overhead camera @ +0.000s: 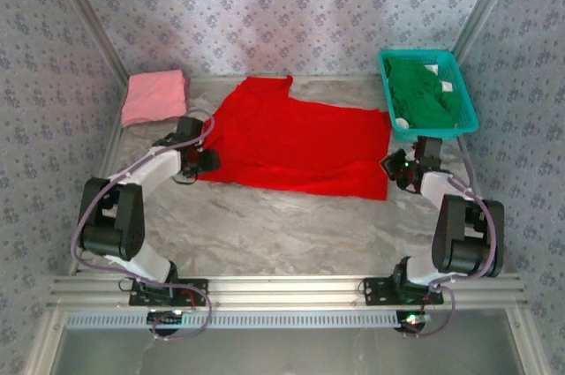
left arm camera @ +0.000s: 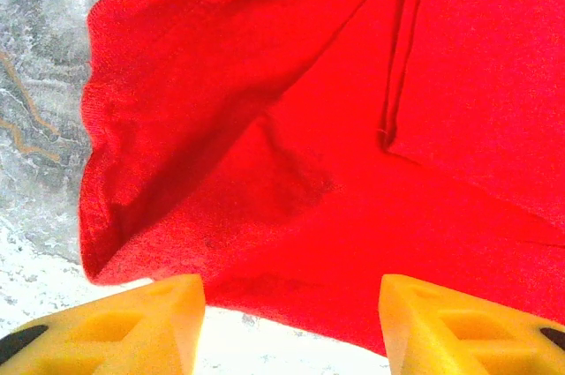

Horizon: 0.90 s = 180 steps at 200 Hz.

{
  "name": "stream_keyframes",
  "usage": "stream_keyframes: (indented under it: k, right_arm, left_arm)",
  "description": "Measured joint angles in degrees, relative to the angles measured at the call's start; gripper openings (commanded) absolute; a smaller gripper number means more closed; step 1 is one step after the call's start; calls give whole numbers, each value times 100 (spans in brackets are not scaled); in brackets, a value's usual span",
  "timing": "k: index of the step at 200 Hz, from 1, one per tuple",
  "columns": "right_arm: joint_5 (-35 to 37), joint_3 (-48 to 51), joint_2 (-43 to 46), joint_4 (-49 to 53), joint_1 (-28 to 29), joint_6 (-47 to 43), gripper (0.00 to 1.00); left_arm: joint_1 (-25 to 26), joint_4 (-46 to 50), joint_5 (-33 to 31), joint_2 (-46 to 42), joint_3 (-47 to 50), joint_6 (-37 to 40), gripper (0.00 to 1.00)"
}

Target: Fold and stack the t-shirts

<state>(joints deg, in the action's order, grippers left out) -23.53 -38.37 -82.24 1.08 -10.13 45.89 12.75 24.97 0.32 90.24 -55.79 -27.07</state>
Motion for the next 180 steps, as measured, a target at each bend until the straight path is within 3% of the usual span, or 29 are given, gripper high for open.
stream_keyframes:
  k: [82,96,100,118,152,168,180]
  right_arm:
    - [400,-337,-323,271,-87,133,0]
    - [479,-337,-367,389,-87,170,30]
    - [496,-337,-372,404,-90,184,34]
    - [533,-339,-380,415,-98,190,37]
    - [562,-369,-146,649,-44,-4,54]
    - [671,-372,339,1003,105,-188,54]
    - [739,-367,761,1237,234,-299,45]
  left_arm:
    - [0,57,-63,-2,-376,7,55]
    - [0,81,-109,-2,-376,13,56]
    - [0,92,-122,-2,-376,20,56]
    - [0,101,-131,-2,-376,22,56]
    - [13,101,-157,-225,-234,11,57]
    - [70,131,-181,-476,-70,-7,57]
    - [151,140,-190,-673,79,-46,57]
